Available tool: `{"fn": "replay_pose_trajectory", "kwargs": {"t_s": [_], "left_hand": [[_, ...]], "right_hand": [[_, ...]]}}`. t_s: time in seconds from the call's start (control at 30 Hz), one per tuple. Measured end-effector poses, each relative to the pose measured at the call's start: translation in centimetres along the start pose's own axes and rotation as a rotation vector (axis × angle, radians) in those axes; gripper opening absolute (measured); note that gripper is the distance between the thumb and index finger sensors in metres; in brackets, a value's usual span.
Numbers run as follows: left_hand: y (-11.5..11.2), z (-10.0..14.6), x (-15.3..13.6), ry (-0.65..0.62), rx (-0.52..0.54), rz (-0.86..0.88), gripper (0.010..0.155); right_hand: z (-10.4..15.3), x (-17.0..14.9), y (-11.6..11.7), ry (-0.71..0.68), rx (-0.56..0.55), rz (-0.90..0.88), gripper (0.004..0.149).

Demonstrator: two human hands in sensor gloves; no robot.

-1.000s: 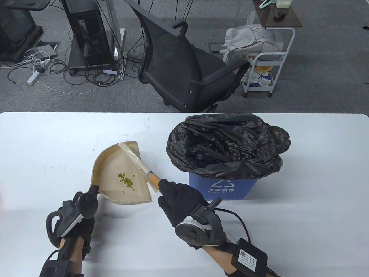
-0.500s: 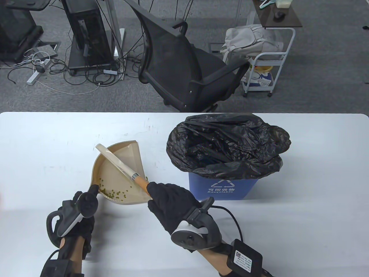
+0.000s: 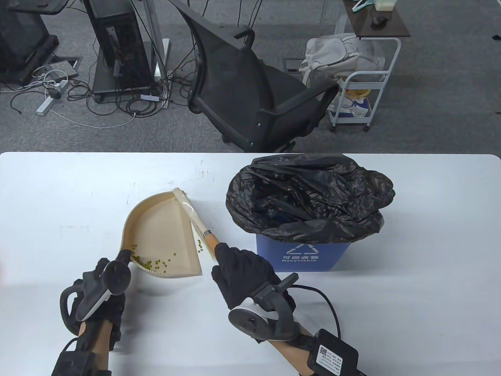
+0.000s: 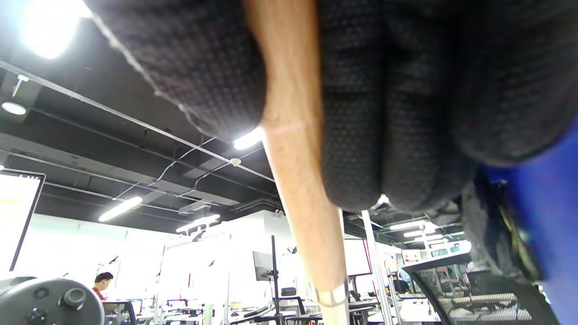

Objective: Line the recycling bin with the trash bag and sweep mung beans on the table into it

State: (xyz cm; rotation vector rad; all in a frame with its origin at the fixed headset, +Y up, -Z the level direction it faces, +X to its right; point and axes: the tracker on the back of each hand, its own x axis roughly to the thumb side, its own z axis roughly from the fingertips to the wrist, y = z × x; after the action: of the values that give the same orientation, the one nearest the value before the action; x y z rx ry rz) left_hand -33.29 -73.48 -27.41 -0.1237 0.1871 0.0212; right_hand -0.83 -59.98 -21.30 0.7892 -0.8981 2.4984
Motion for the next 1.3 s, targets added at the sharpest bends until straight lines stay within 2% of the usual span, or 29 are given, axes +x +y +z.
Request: {"fn": "replay_pose_trajectory", "kwargs": {"t_s": [0.23,0.33,0.53,0.7,0.87,1.1,1.3], "left_hand": [[-0.1,0.0,0.0,-0.002,-0.007,0.019,0.074],[-0.2,-0.1,0.0,-0.002,-0.009,0.025,0.074],[-0.2,-0.1,-0.1,0.000,-0.009,0.037,0.074],[-0.3,-0.1,-0.2,-0.001,-0.020,0.054,0.074],[-0.4,-0.2,-0.2,-0.006,-0.023,0.069,0.074],[-0.5,0.1,-0.1,-0.037,-0.020,0.070,0.074],[-0.1,0.4,-0.3,-0.042,0.024,0.111,0.075]], "right_hand": [[-0.2,0.6,1.0,0.014,-0.027,-0.106,0.052],[-0.3,0.8,1.1,0.021,-0.031,-0.206,0.052],[-0.6,0.9,-0.5,-0.037,-0.084,-0.127,0.052],[-0.7,-0.3,-1.5,-0.004,-0.087,-0.081,0.052],[-0.2,-0.2,-0.6,0.014,-0.045,-0.087,0.052],[-0.5,1.2,0.7,0.024,-0.014,-0.259,0.052],[0.0,0.5,-1.0,-0.001,-0.072,-0.157,0.052]]}}
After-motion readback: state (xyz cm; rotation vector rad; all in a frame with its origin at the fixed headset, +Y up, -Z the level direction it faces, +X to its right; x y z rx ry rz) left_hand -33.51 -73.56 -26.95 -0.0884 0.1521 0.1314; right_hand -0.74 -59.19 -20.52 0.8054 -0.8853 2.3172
